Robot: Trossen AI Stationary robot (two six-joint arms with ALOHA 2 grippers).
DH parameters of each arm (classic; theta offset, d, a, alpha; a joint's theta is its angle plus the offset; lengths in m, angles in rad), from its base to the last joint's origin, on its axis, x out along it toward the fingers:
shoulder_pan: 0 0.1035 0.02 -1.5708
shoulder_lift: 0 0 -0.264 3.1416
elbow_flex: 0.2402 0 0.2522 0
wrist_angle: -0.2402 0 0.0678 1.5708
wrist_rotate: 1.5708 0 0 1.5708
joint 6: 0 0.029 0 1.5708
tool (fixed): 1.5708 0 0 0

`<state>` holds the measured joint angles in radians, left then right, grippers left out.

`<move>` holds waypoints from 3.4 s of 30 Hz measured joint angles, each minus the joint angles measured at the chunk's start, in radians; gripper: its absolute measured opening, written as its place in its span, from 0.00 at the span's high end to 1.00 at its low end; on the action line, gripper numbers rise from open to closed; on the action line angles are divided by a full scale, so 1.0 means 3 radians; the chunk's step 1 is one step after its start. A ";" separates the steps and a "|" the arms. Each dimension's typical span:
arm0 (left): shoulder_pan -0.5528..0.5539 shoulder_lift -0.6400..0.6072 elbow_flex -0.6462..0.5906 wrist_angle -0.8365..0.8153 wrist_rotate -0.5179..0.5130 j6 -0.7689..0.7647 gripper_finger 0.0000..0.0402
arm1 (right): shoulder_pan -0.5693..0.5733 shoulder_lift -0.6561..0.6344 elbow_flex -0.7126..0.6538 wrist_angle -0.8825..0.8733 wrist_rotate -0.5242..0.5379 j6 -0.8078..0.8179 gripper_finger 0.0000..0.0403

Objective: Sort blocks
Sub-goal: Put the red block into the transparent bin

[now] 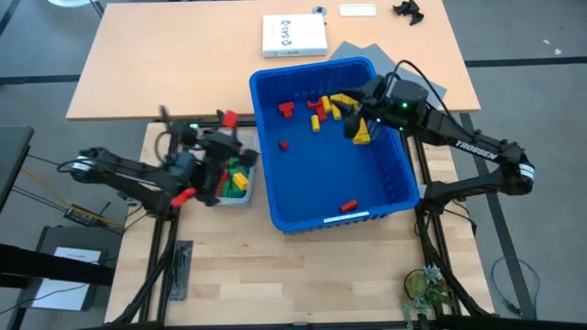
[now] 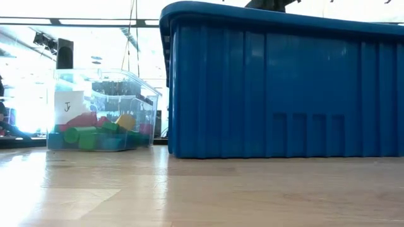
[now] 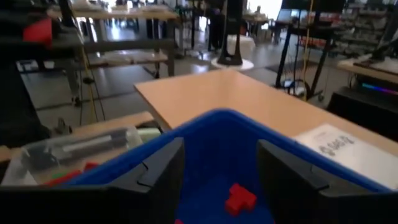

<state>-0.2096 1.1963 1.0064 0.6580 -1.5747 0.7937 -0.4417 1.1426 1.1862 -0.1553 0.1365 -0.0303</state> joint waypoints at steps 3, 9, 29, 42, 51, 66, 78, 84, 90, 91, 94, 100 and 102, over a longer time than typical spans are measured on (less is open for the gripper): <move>-0.0008 -0.0379 -0.0305 0.0002 0.0022 -0.0253 0.64 | -0.0031 0.0083 0.0000 -0.0061 -0.0004 0.0008 0.51; -0.0194 -0.0942 -0.0596 -0.0002 0.0317 -0.0528 0.64 | -0.0040 0.0317 0.0000 -0.0119 -0.0008 0.0011 0.52; 0.0324 -0.0883 0.1355 -0.5356 0.2235 -0.3981 0.64 | -0.0044 0.0690 0.0001 -0.0071 -0.0036 0.0009 0.52; 0.1048 -0.0359 0.0860 -0.6444 0.3324 -0.4501 0.61 | -0.0044 0.0690 0.0001 -0.0297 -0.0045 -0.0114 0.53; 0.1578 -0.0106 0.0504 -0.6376 0.3885 -0.4400 0.52 | -0.0044 0.0690 0.0001 -0.0174 -0.0117 -0.0100 0.53; 0.1681 -0.0099 0.0603 -0.5614 0.3889 -0.4040 0.28 | -0.0079 0.1787 0.0069 0.0360 -0.0484 -0.0602 0.32; 0.1681 -0.0094 0.0602 -0.5242 0.3816 -0.3925 0.28 | -0.0082 0.2849 0.0717 0.0292 -0.0568 -0.0280 0.39; 0.1680 -0.0076 0.0601 -0.4935 0.3816 -0.3873 0.28 | -0.0090 0.2940 0.0802 0.0192 -0.0721 -0.0312 0.42; 0.1679 -0.0076 0.0601 -0.4677 0.3816 -0.3867 0.28 | -0.0072 0.3070 0.0807 0.0332 -0.0707 -0.0081 0.43; 0.1678 -0.0077 0.0601 -0.4652 0.3815 -0.3867 0.28 | -0.0062 0.3117 0.0807 0.0362 -0.0683 -0.0046 0.43; 0.1673 -0.0077 0.0602 -0.4621 0.3816 -0.3867 0.28 | -0.0039 0.3221 0.0801 0.0401 -0.0598 0.0025 0.43; 0.1672 -0.0077 0.0602 -0.4607 0.3818 -0.3876 0.28 | -0.0034 0.3399 0.0796 0.0532 -0.0462 -0.0014 0.43; 0.1672 -0.0077 0.0602 -0.4601 0.3818 -0.3876 0.28 | -0.0044 0.3423 0.0796 0.0549 -0.0428 -0.0039 0.43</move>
<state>0.2920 1.1732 1.1869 -0.7223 -0.4294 -0.3690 -0.4549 2.1696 1.4250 0.0093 0.0080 -0.0421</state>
